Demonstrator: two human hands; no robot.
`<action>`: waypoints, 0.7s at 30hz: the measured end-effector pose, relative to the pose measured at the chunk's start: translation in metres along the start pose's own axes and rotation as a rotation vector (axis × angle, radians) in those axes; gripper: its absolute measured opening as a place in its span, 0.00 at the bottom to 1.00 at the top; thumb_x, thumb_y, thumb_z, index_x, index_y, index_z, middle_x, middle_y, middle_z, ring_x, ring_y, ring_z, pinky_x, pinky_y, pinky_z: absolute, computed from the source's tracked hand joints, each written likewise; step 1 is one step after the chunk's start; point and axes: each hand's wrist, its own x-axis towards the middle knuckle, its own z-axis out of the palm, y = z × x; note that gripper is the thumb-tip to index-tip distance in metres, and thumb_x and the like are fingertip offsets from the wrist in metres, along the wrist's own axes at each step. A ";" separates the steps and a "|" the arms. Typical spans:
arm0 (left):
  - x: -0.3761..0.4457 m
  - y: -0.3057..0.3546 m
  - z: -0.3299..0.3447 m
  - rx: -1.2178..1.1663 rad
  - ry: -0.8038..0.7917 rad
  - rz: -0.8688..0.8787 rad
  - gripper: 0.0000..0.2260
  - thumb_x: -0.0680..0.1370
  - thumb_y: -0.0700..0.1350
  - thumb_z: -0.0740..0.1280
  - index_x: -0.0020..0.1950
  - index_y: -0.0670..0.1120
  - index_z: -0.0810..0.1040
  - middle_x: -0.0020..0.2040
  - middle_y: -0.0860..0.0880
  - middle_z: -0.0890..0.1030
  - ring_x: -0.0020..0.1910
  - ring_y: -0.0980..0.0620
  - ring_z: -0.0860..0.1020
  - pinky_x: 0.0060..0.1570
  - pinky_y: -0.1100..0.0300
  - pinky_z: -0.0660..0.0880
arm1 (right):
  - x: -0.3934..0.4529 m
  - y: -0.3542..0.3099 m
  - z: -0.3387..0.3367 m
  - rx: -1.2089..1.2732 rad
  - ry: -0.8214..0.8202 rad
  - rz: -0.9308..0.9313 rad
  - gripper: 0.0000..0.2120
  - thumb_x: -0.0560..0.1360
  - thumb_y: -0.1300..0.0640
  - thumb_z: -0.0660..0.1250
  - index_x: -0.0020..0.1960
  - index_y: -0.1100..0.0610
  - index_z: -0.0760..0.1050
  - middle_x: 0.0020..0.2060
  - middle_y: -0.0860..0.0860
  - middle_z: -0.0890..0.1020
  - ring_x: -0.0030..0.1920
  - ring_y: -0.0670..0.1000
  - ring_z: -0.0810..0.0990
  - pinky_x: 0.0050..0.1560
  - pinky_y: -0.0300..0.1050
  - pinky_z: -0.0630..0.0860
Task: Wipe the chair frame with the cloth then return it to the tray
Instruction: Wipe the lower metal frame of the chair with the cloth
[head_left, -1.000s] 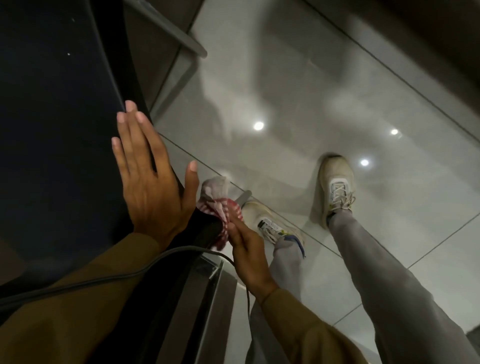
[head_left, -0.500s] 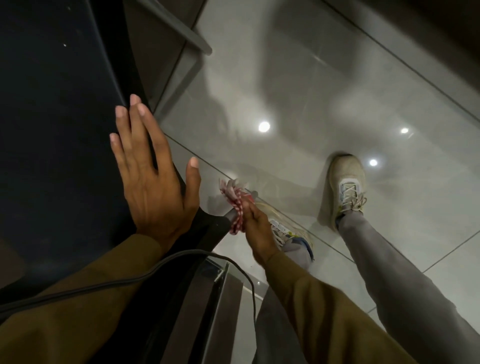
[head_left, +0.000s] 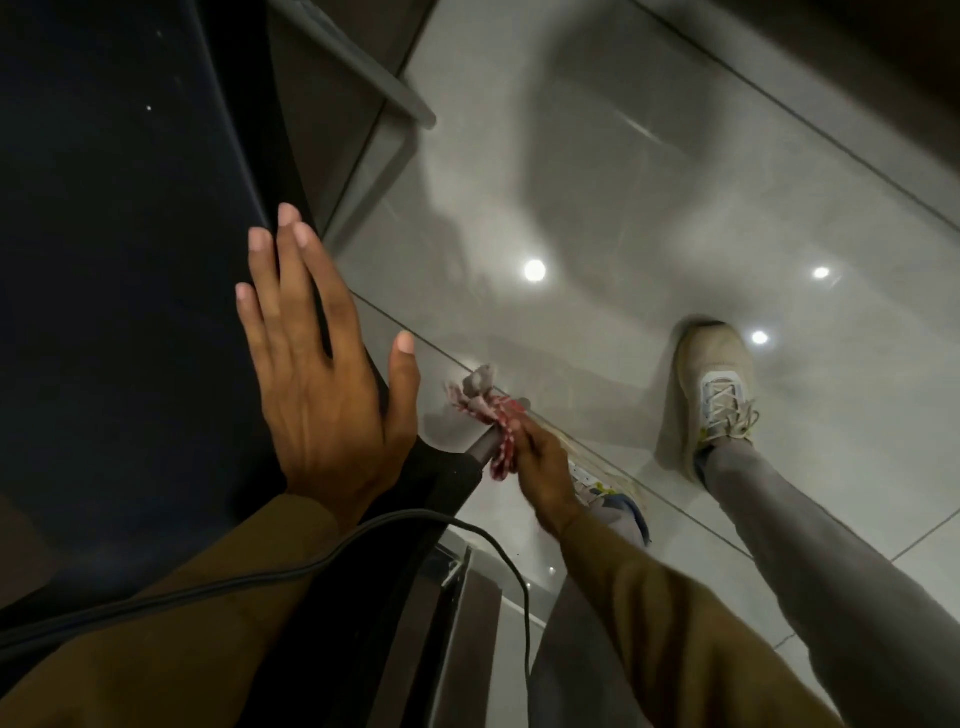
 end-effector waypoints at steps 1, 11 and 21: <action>0.000 0.000 0.000 0.002 0.009 -0.002 0.35 0.88 0.57 0.51 0.88 0.37 0.51 0.89 0.38 0.55 0.90 0.40 0.51 0.90 0.43 0.50 | 0.011 -0.001 0.000 -0.001 0.001 0.017 0.18 0.89 0.59 0.56 0.74 0.64 0.75 0.62 0.69 0.83 0.56 0.62 0.84 0.58 0.50 0.86; 0.002 -0.002 0.005 0.011 0.030 -0.011 0.35 0.87 0.58 0.51 0.90 0.42 0.47 0.90 0.43 0.54 0.91 0.44 0.50 0.90 0.44 0.50 | -0.083 -0.013 0.013 0.118 -0.103 -0.231 0.16 0.88 0.52 0.59 0.70 0.48 0.81 0.65 0.48 0.86 0.70 0.49 0.82 0.73 0.52 0.78; 0.000 0.000 -0.002 0.008 -0.025 -0.007 0.35 0.87 0.57 0.53 0.89 0.39 0.49 0.90 0.40 0.54 0.90 0.39 0.51 0.90 0.41 0.50 | 0.017 0.010 0.001 -0.013 0.013 -0.072 0.15 0.87 0.66 0.60 0.70 0.68 0.78 0.66 0.69 0.82 0.58 0.58 0.83 0.55 0.28 0.81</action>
